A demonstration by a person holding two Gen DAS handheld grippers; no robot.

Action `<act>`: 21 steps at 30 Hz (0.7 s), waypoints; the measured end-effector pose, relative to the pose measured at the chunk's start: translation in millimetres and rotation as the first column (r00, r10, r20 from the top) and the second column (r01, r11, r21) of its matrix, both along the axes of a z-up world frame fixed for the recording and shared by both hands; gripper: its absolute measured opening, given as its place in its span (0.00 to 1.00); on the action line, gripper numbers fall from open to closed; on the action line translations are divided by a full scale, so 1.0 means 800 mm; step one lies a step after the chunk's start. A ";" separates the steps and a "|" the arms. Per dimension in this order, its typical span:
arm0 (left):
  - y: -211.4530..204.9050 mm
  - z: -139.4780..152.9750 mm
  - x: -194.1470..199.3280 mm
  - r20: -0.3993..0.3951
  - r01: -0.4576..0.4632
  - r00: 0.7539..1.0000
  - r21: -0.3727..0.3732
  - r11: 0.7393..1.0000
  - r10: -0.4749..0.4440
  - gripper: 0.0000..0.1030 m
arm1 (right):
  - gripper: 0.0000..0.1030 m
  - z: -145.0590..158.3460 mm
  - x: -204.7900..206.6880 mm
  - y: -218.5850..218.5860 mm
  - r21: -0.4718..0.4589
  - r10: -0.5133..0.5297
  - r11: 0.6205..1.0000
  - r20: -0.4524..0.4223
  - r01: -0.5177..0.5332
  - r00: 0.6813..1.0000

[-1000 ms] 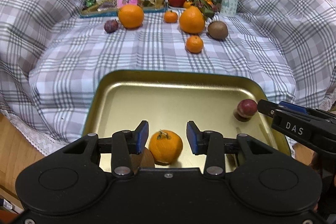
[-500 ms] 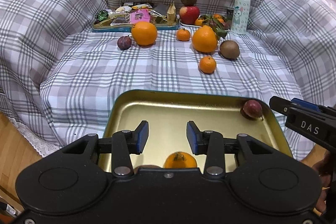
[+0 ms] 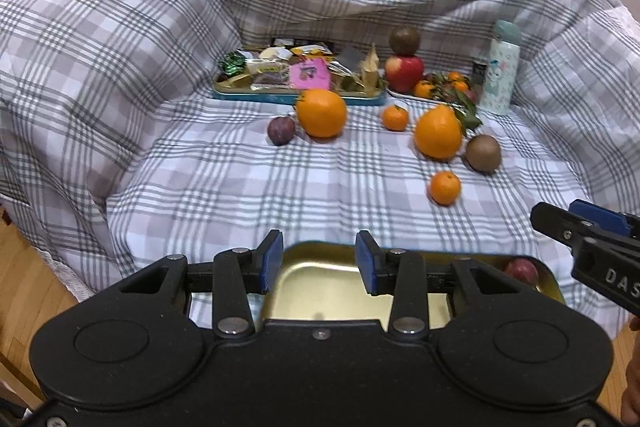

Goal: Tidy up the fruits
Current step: 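Reach the left tool to a plum while the right tool reaches a large leafy orange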

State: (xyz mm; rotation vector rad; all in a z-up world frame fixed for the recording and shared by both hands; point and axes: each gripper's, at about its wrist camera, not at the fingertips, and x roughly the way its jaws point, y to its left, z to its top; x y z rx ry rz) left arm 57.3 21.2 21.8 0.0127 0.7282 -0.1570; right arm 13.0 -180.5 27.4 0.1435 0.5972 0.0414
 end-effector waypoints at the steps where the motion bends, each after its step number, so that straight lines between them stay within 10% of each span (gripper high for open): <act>1: 0.001 0.000 0.004 -0.003 -0.005 1.000 0.000 1.000 0.005 0.46 | 0.47 0.001 0.004 0.002 -0.005 0.011 1.000 0.002 -0.011 1.000; 21: -0.001 -0.025 0.086 -0.054 -0.001 0.999 0.051 0.999 0.004 0.46 | 0.47 -0.032 0.104 -0.003 -0.022 0.012 1.000 -0.120 -0.015 0.993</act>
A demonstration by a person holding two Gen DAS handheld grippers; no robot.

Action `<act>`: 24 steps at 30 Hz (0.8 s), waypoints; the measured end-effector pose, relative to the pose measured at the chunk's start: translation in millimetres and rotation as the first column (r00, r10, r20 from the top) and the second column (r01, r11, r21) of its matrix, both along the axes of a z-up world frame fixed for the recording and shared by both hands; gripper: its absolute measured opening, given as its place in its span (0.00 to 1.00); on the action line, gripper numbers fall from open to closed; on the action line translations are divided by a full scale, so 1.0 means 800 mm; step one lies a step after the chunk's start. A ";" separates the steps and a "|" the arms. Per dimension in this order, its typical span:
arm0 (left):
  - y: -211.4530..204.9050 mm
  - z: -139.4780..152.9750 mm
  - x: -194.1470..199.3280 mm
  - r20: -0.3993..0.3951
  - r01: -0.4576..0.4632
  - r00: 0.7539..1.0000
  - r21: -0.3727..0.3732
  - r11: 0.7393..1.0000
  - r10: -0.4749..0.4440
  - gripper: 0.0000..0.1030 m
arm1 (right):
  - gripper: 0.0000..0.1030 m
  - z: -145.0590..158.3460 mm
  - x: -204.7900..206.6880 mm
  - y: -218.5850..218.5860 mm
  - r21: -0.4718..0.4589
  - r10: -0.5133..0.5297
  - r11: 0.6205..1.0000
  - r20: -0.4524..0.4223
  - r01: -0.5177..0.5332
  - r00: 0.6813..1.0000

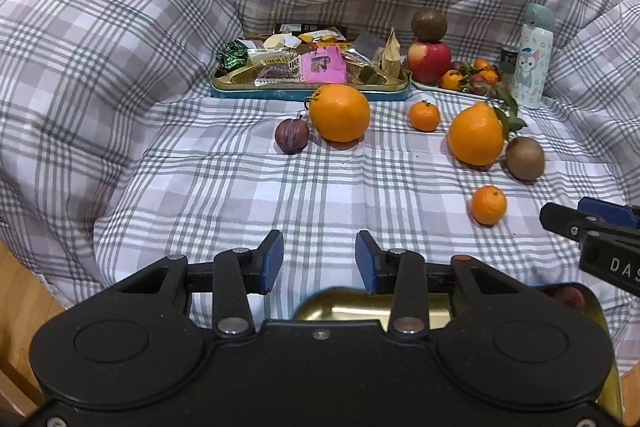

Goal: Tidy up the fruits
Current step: 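Reach the left tool to a plum while the right tool reaches a large leafy orange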

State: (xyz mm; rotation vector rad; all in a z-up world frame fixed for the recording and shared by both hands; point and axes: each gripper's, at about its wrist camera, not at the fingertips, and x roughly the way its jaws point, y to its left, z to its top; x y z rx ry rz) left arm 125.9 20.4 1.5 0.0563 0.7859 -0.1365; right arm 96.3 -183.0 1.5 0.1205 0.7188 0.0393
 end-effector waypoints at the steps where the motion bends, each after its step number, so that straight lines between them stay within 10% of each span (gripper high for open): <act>1: 0.000 -0.002 0.005 -0.005 -0.001 1.000 0.001 1.000 0.001 0.46 | 0.47 -0.002 0.007 -0.001 -0.001 -0.002 1.000 -0.005 0.002 1.000; 24: -0.011 -0.037 0.105 -0.077 0.018 0.997 0.018 1.000 -0.017 0.46 | 0.49 -0.050 0.159 -0.031 -0.008 -0.073 0.997 -0.072 0.073 0.995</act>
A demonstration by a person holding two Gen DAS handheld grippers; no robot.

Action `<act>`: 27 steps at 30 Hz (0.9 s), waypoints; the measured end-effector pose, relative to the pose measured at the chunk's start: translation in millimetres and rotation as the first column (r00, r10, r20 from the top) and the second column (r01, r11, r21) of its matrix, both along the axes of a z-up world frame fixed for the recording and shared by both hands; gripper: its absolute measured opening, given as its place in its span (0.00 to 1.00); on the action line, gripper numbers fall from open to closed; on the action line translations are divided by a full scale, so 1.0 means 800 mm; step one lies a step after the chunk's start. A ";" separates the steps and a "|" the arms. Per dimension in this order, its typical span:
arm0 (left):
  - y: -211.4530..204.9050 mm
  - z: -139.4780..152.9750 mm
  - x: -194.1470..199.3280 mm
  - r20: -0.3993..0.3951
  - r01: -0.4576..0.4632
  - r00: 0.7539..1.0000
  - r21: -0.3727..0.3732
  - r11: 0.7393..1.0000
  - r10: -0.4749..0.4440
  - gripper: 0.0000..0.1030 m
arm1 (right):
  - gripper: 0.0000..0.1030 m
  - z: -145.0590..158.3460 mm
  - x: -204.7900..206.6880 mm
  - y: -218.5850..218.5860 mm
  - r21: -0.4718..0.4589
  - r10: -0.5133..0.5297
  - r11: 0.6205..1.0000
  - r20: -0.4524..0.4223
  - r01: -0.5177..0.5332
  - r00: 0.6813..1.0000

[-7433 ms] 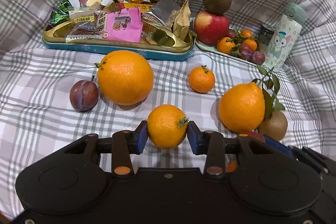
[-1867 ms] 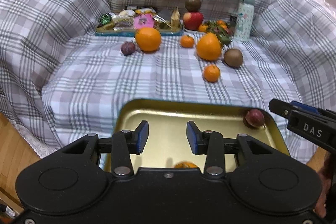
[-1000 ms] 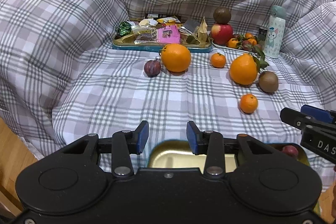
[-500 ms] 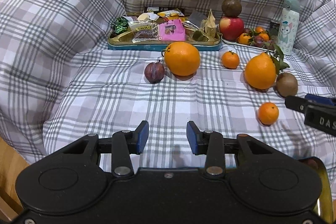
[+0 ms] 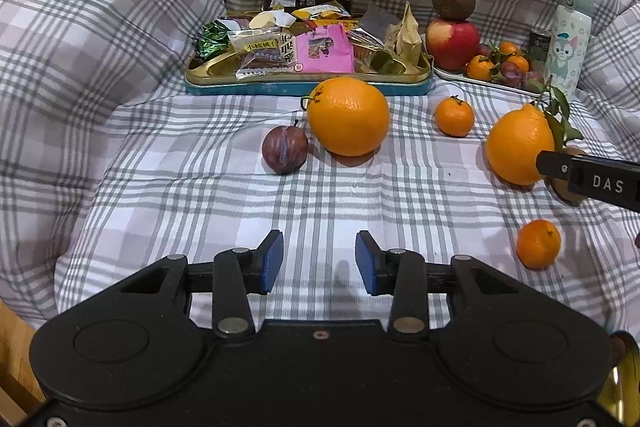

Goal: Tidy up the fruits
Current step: 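Reach the left tool to a plum while the right tool reaches a large leafy orange, then close the left tool on the plum while the right tool grasps the leafy orange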

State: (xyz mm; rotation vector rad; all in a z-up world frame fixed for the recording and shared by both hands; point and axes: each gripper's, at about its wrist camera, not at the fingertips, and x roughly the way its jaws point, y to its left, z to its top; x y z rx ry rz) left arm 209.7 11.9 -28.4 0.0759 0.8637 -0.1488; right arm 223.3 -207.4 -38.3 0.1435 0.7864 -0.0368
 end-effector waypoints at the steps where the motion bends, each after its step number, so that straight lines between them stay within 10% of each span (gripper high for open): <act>1: 0.000 -0.001 0.003 -0.001 0.000 1.000 0.001 1.000 0.000 0.46 | 0.49 -0.002 0.005 -0.001 0.000 -0.002 1.000 -0.001 0.002 1.000; 27: -0.001 -0.025 0.073 0.015 0.038 0.999 0.029 0.999 -0.038 0.46 | 0.71 -0.051 0.101 0.013 -0.050 0.053 0.997 -0.045 -0.055 0.998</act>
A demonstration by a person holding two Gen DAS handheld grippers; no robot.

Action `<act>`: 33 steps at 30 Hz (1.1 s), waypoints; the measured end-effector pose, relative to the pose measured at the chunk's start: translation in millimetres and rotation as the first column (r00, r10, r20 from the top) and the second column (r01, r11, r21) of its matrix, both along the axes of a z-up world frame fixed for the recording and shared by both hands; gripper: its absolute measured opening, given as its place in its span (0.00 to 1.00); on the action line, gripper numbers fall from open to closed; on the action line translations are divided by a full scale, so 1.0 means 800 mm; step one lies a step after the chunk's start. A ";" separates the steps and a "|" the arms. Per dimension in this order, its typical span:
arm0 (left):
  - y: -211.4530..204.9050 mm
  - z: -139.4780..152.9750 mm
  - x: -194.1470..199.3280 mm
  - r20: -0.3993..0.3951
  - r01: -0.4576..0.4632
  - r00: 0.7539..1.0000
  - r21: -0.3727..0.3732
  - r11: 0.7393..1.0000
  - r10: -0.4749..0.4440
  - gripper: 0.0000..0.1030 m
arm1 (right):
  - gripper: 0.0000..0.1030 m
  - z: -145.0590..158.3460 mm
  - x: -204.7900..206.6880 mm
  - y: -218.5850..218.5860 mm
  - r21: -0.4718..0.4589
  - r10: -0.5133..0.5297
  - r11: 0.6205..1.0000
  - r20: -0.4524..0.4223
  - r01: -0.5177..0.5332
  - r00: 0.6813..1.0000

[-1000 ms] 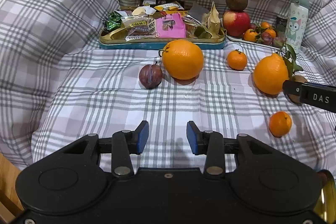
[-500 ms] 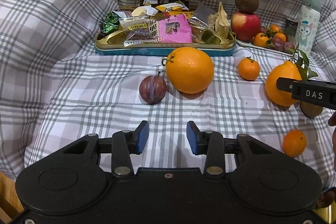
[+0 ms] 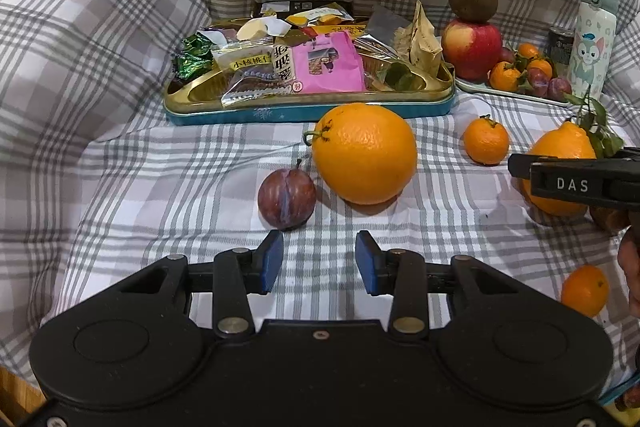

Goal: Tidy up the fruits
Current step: 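Close the left tool on the plum while the right tool grasps the leafy orange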

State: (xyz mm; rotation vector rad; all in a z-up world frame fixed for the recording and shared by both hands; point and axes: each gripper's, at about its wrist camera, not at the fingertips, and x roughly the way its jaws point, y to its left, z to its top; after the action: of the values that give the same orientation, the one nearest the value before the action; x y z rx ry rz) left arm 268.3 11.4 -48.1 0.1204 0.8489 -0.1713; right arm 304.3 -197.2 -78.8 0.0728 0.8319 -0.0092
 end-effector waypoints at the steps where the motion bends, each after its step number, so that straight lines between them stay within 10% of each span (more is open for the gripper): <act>1: 0.000 -0.001 0.002 0.001 0.001 1.000 0.001 1.000 -0.001 0.46 | 0.71 -0.002 0.002 0.000 -0.003 0.002 1.000 -0.001 -0.002 1.000; 33: 0.021 -0.008 0.045 0.062 0.032 0.998 0.007 0.999 -0.032 0.48 | 0.72 -0.024 0.011 0.007 -0.050 0.038 0.998 0.009 -0.038 0.999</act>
State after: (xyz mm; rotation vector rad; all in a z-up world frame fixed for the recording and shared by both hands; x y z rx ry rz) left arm 304.2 27.9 -54.7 0.1446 0.7862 -0.1938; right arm 313.2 -191.9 -97.8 0.0102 0.8224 0.0065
